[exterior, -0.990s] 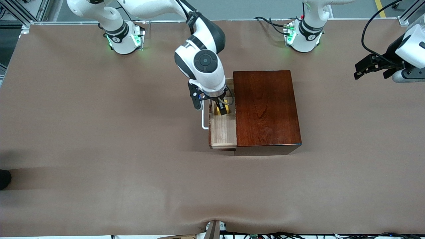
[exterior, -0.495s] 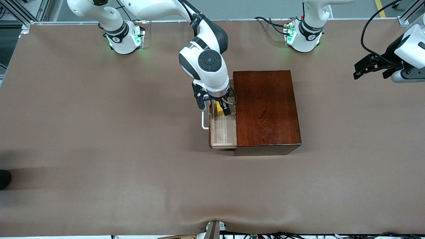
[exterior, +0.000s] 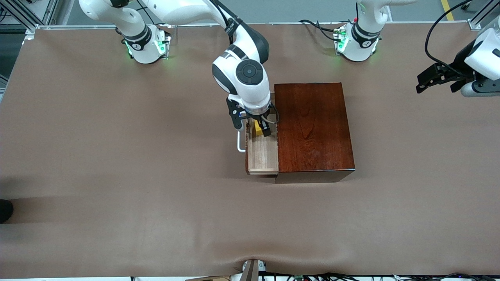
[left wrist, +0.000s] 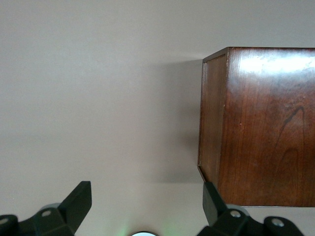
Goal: Open drawer, take yellow block, close drawer
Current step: 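Lower the right gripper and close it on the yellow cube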
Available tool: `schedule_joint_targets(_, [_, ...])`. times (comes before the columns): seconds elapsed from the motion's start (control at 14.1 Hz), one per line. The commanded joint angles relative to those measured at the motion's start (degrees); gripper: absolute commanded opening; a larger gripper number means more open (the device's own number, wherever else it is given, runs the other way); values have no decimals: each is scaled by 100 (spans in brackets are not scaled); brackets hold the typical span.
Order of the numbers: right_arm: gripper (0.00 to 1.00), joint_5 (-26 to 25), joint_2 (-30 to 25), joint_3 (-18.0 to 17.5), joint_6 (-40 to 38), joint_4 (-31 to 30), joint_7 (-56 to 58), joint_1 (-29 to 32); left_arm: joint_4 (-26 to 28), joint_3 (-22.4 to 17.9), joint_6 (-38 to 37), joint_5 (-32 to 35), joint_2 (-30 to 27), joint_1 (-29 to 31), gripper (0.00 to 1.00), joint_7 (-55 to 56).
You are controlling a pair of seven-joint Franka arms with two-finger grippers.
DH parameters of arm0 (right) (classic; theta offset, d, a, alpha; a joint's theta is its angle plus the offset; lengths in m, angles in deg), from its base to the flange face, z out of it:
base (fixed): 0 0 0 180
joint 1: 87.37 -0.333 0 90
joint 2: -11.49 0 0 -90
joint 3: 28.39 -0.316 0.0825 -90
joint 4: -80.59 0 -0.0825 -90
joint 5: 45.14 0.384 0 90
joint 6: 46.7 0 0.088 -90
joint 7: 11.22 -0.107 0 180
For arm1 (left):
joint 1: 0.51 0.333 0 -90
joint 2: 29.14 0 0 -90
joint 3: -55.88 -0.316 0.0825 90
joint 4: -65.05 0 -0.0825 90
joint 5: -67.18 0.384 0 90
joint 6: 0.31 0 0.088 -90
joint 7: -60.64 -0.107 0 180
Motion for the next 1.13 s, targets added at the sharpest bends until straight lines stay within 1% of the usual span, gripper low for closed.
schedule_joint_targets(0.0, [52, -117, 83, 43, -11, 107, -157, -72, -15, 44, -37, 62, -64, 82, 100, -57])
schedule_joint_targets(0.07, [33, -126, 83, 43, -11, 107, -183, -72, -41, 44, -37, 63, -56, 73, 100, -57])
schedule_joint_targets(0.14, [20, -117, 83, 43, -11, 116, -236, -72, -50, 44, -28, 63, -47, 73, 100, -57])
schedule_joint_targets(0.21, [13, -117, 65, 52, -28, 151, -254, -63, -50, 44, -28, 63, -47, 82, 100, -57])
schedule_joint_targets(0.42, [13, -99, 21, 52, -54, 195, -254, -1, -41, 35, -46, 63, -64, 82, 100, -57])
schedule_joint_targets(0.49, [8, -99, 21, 52, -89, 317, -245, 7, -41, 44, -37, 63, -47, 73, 100, -57])
schedule_joint_targets(0.57, [7, -117, 12, 52, -159, 422, -245, 8, -41, 44, -37, 63, -38, 73, 100, -57])
schedule_joint_targets(0.85, [7, -134, 4, 78, -546, 608, -236, 16, -14, 44, -28, 71, 23, 64, 100, -65])
schedule_joint_targets(1.06, [7, -152, -49, 174, -757, 704, -228, 16, -76, 44, -63, 89, -20, 73, 100, -65])
